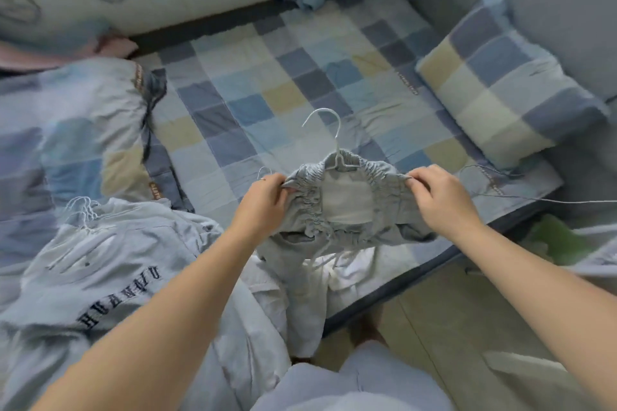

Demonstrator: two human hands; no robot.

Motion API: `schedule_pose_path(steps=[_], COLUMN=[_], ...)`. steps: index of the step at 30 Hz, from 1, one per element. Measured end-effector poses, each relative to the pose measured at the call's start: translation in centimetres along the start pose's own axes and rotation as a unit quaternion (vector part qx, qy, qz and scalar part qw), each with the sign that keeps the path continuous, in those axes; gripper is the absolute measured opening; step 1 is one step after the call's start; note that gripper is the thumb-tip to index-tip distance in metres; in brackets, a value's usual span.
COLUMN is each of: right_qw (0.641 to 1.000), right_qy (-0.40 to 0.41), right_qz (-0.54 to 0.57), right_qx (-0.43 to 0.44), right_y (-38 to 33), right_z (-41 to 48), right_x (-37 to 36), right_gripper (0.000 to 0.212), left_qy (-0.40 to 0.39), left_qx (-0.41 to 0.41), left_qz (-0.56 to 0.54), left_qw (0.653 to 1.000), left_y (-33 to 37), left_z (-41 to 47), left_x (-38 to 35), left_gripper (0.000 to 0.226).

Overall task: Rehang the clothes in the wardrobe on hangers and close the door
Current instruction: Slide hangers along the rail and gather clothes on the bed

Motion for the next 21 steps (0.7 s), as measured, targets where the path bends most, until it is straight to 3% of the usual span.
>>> schedule_pose_path(steps=[13, 21], right_qw=[0.965, 0.911], right_qy=[0.231, 0.356], right_qz=[-0.001, -0.047], right_qx=[-0.12, -0.204], right_y=[1.0, 4.3], right_z=[-13.0, -25.8], right_x=[18.0, 29.9], right_gripper=[0.011, 0.011], left_qy=[-0.03, -0.108], left_qx=[-0.269, -0.436], left_qz=[-0.042, -0.099], left_qw=[0.962, 0.888], left_y=[20.1, 37.5], left_z=[2.3, -1.6], left_x=[2.3, -2.9], left_gripper=[0.012, 0.017])
Point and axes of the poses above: each hand's wrist, its own z-axis towards the middle knuckle, its own x-axis out of the back of the hand, y = z × x, the point moved 3 cm from there along z, towards the middle knuckle, and after that the axes turned 3 degrees about y, right-handed, at the moved point
